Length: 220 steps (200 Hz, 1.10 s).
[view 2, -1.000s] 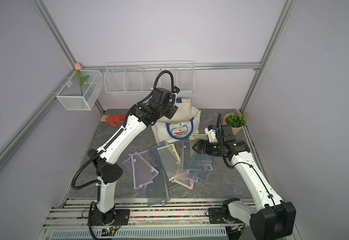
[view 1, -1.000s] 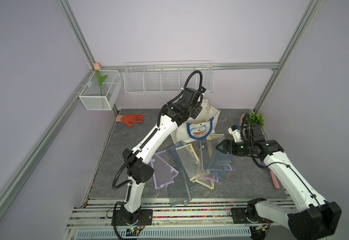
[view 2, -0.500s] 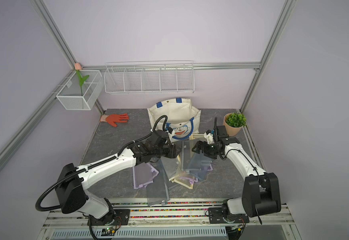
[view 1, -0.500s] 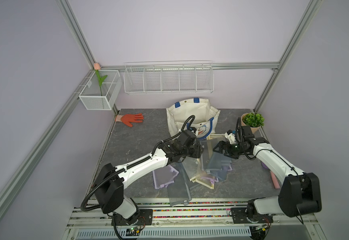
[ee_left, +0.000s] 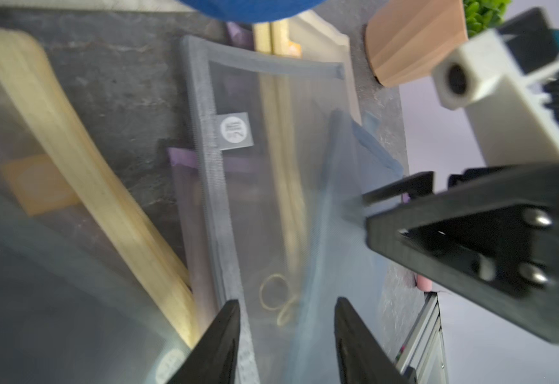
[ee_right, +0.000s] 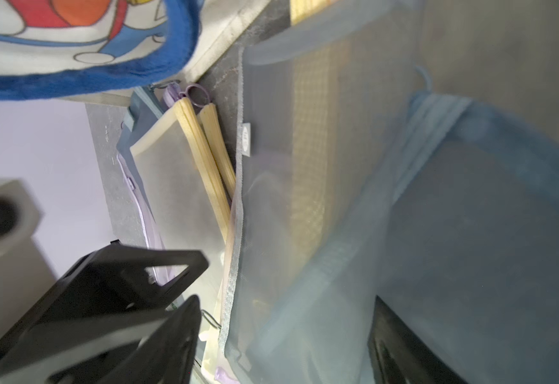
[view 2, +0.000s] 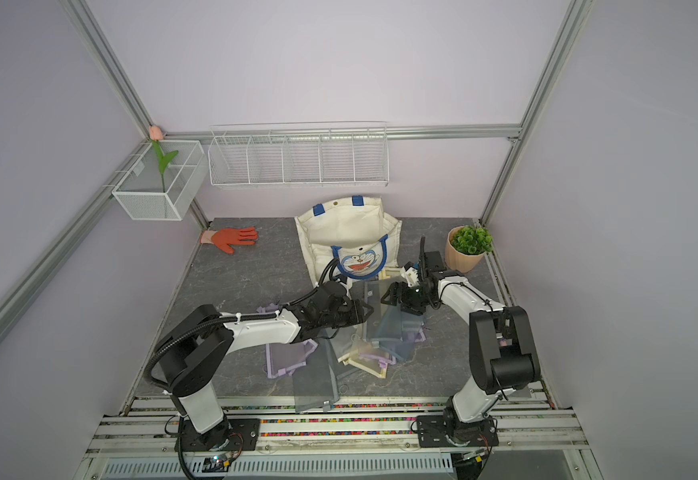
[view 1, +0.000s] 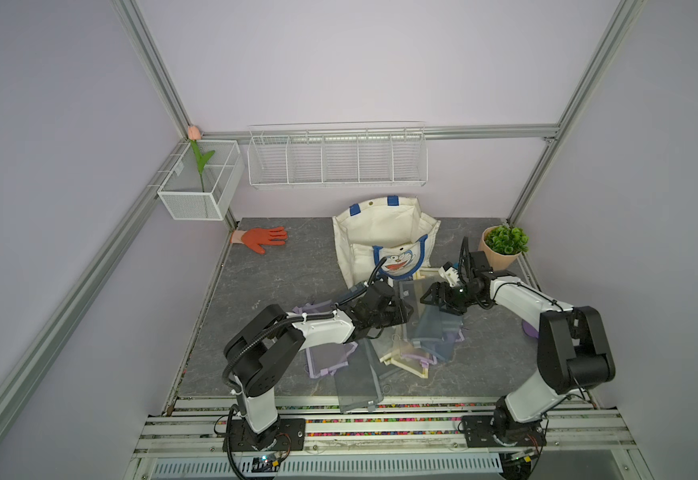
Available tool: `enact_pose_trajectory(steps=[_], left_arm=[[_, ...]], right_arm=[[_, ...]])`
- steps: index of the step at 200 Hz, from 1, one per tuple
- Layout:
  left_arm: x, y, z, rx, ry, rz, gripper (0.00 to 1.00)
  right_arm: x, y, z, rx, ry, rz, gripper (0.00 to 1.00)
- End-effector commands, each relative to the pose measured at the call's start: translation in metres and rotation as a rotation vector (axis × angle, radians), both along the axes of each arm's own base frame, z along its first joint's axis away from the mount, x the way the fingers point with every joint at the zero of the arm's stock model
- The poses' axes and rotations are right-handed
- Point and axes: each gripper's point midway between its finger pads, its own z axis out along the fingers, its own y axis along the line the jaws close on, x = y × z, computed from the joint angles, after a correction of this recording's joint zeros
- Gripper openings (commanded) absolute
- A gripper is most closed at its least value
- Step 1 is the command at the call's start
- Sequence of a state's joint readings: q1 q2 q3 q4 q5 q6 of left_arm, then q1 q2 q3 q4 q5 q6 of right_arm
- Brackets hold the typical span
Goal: Put the pencil pouch into the canvas bag
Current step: Place the pencil pouch in the canvas bag, then pick up the pencil pouch.
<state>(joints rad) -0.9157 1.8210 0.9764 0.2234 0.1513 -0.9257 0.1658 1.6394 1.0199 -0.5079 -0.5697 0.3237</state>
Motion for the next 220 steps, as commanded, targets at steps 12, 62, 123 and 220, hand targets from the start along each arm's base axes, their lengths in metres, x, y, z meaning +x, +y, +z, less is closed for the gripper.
enact_pose_trajectory(steps=[12, 62, 123, 220], left_arm=[[0.008, -0.017, 0.003, -0.106, 0.022, 0.007, 0.43], [0.010, -0.029, 0.007, -0.161, 0.017, -0.014, 0.40], [0.000, -0.009, 0.058, -0.220, -0.068, -0.024, 0.43], [-0.022, 0.074, 0.220, -0.406, -0.342, -0.098, 0.97]], right_arm=[[0.002, 0.007, -0.002, 0.044, -0.008, 0.019, 0.64], [-0.002, 0.014, -0.002, 0.057, -0.003, 0.036, 0.37], [-0.014, 0.017, 0.045, 0.082, -0.100, 0.071, 0.07], [-0.094, 0.041, 0.220, 0.376, -0.530, 0.215, 0.07]])
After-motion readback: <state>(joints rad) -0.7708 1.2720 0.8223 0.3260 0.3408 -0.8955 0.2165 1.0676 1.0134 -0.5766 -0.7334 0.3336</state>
